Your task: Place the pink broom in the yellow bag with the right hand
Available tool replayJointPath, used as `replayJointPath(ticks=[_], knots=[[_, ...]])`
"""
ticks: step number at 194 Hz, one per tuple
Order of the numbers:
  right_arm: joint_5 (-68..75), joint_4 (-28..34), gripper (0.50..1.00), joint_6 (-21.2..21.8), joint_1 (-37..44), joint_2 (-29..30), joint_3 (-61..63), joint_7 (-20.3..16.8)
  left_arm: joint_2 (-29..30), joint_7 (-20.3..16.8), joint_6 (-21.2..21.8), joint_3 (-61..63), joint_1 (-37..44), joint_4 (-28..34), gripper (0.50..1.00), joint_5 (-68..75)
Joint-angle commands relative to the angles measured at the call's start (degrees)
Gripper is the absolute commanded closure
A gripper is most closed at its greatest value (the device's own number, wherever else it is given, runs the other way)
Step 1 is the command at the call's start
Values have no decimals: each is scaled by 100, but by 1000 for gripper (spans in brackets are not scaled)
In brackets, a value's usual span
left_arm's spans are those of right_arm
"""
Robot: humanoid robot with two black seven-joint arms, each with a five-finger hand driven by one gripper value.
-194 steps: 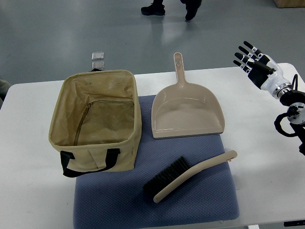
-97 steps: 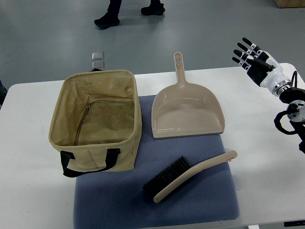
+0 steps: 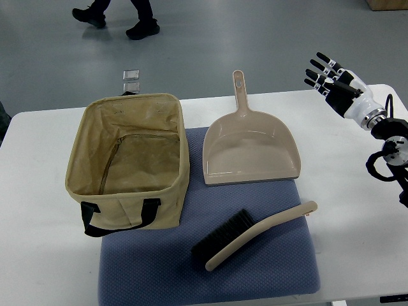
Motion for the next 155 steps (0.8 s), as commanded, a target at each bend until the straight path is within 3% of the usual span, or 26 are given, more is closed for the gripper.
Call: replayJointPath(ticks=[1,33,72,118,155], knots=[[-151,10,570,70,-8,-14,-47,20,0,0,1,0,5,0,500,-1],[-239,63,572,369,44,-313,-618,257,0,0,1,0,5,0,500,-1],[-353,458,572,395,273,-832,-1594,749,0,0,1,0,-4,0,500,-1],[-1539,1319,574,308,642,-1517,-2683,1540,0,0,1,0,5,0,500,-1],[-2673,2057,574,-61,791,-1921,-3246,1865,0,0,1,0,5,0,500,-1]])
